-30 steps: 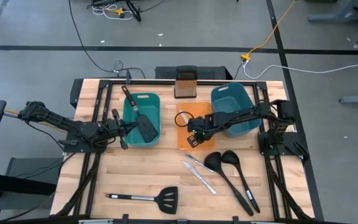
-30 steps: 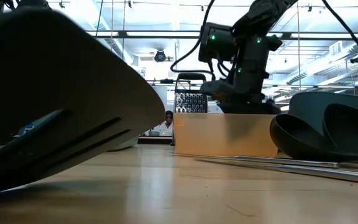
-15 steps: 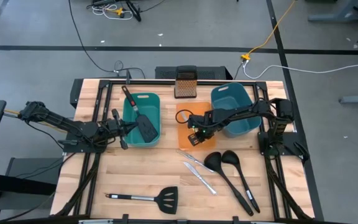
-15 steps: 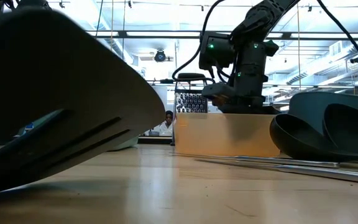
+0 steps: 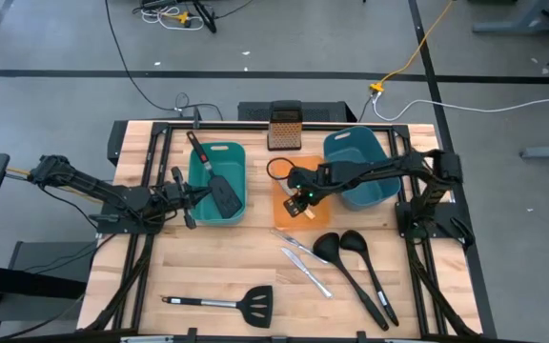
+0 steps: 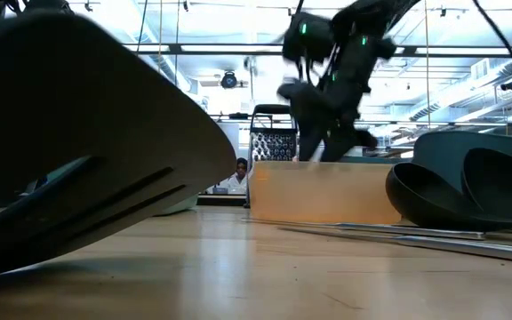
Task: Pick & Place Kitchen Items
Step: Adjust the blue bin
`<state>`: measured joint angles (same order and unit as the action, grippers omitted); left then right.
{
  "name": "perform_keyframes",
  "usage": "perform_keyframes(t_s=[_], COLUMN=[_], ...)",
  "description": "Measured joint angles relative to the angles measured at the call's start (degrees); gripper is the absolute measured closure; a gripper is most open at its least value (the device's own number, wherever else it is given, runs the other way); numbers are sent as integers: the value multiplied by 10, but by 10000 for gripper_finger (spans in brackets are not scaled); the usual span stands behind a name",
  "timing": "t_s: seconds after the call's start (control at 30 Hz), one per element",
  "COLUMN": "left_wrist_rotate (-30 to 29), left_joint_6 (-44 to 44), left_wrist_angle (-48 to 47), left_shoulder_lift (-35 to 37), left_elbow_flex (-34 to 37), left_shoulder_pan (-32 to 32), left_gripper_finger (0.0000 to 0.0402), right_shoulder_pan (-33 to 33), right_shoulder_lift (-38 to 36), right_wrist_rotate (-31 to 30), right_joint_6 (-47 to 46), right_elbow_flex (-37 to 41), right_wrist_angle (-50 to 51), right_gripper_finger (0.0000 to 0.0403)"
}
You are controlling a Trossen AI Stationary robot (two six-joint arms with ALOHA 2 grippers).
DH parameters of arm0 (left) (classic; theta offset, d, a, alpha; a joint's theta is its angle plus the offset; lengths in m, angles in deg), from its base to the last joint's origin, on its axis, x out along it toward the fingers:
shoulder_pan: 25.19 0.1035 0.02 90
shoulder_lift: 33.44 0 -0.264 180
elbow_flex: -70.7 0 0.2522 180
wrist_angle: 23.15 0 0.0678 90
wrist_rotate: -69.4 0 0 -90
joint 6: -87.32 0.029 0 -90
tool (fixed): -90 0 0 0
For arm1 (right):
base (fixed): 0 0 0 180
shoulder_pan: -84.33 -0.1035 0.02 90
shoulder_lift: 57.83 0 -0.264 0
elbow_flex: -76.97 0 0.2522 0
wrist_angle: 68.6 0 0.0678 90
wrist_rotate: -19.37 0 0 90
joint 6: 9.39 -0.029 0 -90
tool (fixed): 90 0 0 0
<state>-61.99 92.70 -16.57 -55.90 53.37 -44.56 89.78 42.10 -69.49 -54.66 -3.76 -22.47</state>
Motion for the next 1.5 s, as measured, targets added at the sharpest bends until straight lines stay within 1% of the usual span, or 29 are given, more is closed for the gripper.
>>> perform_keyframes(t_s=[0.07, 0.17, 0.3, 0.37, 0.43, 0.5, 0.6, 0.63, 0.7, 0.77, 0.8, 0.93, 1.03, 1.13, 1.3, 1.5], left_wrist_rotate=[0, 0, 0, 0, 0, 0, 0, 0, 0, 0, 0, 0, 0, 0, 0, 0], left_joint_6=[0, -1, -2, -2, -2, -2, -2, -2, -2, -3, -4, -4, -4, -4, -2, -2], left_wrist_angle=[0, 0, -2, -2, -4, -3, -3, -3, -3, -4, -3, -4, -5, -10, -28, -30], left_shoulder_lift=[0, 0, 0, 0, 0, 0, 0, 0, 0, 0, 0, 0, 0, 0, 0, 0], left_elbow_flex=[0, 0, 0, 0, 0, 0, 0, 0, 0, 0, 0, 0, 0, 0, 0, 0], left_shoulder_pan=[0, 0, 0, 0, 0, 0, 0, 0, 0, 0, 0, 0, 0, 0, 0, 0], left_gripper_finger=[386, 386, 386, 386, 386, 386, 386, 386, 386, 386, 386, 386, 386, 386, 386, 386], right_shoulder_pan=[-9, -36, -99, -130, -150, -159, -161, -161, -157, -151, -148, -138, -128, -115, -97, -74], right_shoulder_lift=[-25, -73, -147, -189, -229, -262, -282, -281, -271, -255, -246, -220, -216, -216, -218, -218], right_wrist_rotate=[-30, -99, -202, -236, -255, -264, -249, -237, -194, -158, -150, -152, -145, -142, -121, -114], right_joint_6=[28, 90, 183, 215, 212, 186, 140, 126, 132, 152, 163, 204, 227, 237, 254, 250], right_elbow_flex=[-15, -43, -66, -66, -67, -67, -67, -67, -67, -66, -66, -60, -31, 2, 50, 90], right_wrist_angle=[6, 31, 64, 81, 125, 208, 335, 367, 415, 446, 460, 524, 524, 513, 476, 474], right_gripper_finger=[233, 242, 263, 276, 289, 302, 315, 315, 308, 288, 274, 209, 170, 156, 166, 188])
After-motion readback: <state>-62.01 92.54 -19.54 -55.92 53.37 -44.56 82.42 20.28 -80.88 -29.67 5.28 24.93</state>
